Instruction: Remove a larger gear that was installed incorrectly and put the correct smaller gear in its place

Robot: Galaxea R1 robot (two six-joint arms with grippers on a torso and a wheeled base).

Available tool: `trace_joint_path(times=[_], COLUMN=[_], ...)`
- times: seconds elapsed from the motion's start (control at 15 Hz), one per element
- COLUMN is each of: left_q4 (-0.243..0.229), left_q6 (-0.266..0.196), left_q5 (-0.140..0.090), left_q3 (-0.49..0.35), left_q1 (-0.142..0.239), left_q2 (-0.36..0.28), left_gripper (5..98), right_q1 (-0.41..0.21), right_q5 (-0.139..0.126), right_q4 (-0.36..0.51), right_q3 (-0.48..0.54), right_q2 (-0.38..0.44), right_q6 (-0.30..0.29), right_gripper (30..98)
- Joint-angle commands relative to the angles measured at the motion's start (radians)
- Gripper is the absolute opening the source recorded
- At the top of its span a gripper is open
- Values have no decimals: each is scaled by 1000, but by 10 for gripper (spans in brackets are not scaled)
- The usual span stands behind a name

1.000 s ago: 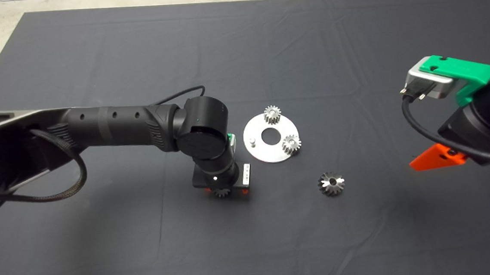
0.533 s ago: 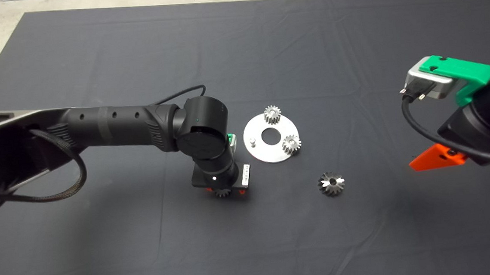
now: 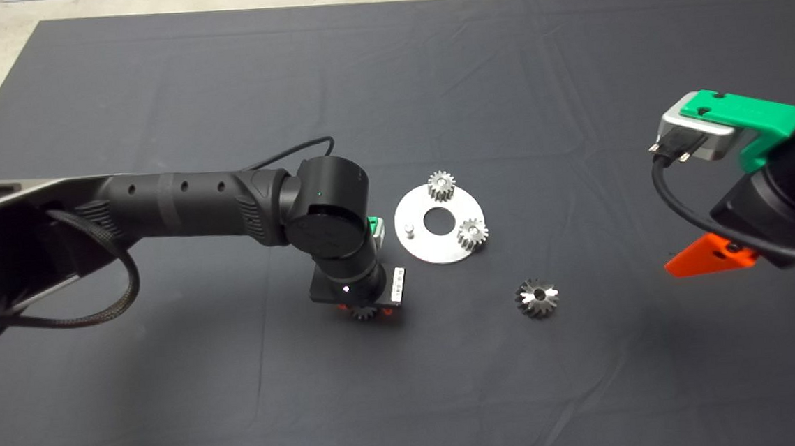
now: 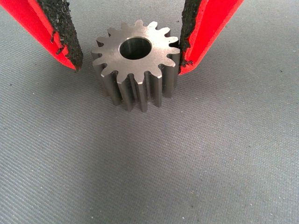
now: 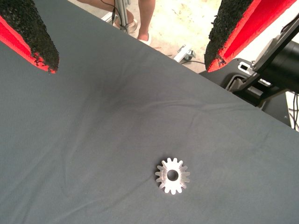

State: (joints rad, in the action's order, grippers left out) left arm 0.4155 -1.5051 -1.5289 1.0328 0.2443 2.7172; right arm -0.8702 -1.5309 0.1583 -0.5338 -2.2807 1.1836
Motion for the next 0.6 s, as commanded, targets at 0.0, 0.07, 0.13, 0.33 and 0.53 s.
trace_joint_path(times=[0.0, 0.07, 0.13, 0.33, 0.53], left_q4=[2, 2, 1, 2, 1], left_q6=[5, 6, 8, 22, 39], left_q5=[-50, -50, -50, -49, -46], left_q3=[2, 1, 1, 5, 22], left_q1=[14, 14, 14, 14, 14], left_q2=[-1, 0, 0, 3, 2], left_gripper=[506, 505, 491, 456, 410], right_q1=[-26, -26, -26, -26, -26], right_q5=[-118, -118, -118, -118, -120], right_q4=[40, 40, 40, 40, 40], right_q3=[5, 5, 5, 4, 4], right_q2=[-3, -3, -2, -3, -1], right_q6=[7, 7, 7, 7, 7], right_gripper=[824, 824, 824, 824, 824])
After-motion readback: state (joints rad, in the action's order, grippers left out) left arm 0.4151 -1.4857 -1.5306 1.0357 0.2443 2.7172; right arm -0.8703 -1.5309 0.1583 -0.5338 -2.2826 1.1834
